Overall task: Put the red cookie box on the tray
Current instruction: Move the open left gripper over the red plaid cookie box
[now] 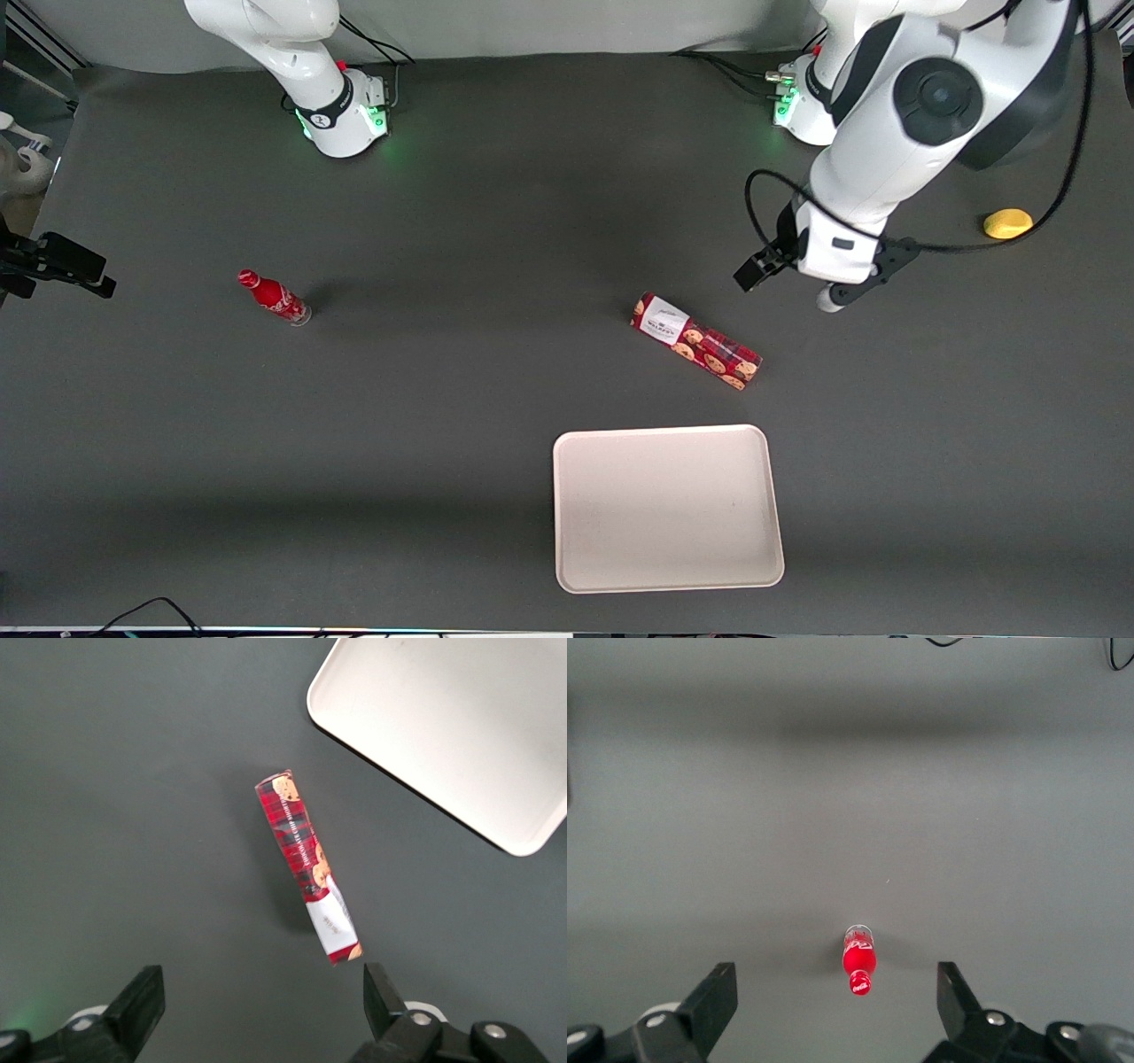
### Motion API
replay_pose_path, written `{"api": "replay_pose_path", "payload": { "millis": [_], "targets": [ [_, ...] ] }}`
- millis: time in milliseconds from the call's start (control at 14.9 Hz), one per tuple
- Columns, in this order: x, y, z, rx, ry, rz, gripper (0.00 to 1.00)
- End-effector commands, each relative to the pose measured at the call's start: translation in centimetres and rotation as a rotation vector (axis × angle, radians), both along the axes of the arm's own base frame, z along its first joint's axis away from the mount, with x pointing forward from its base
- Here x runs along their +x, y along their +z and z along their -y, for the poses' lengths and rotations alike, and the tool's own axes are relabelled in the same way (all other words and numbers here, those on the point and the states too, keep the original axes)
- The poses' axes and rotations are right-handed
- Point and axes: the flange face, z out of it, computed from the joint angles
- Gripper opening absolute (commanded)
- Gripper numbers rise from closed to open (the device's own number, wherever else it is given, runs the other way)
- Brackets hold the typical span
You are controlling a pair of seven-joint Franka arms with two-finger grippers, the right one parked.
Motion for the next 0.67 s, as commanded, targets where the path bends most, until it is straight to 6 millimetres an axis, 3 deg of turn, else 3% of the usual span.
{"api": "replay_pose_path", "payload": {
  "millis": [0,201,604],
  "targets": [
    [-1.0,-4.9,2.1,-0.03,0.085,0.02,1.0],
    [-0.7,-7.9,4.7,-0.045,0.105,0.038,1.0],
    [1.0,-14.0,5.6,0.019,0.08,0.087,1.0]
  ]
}}
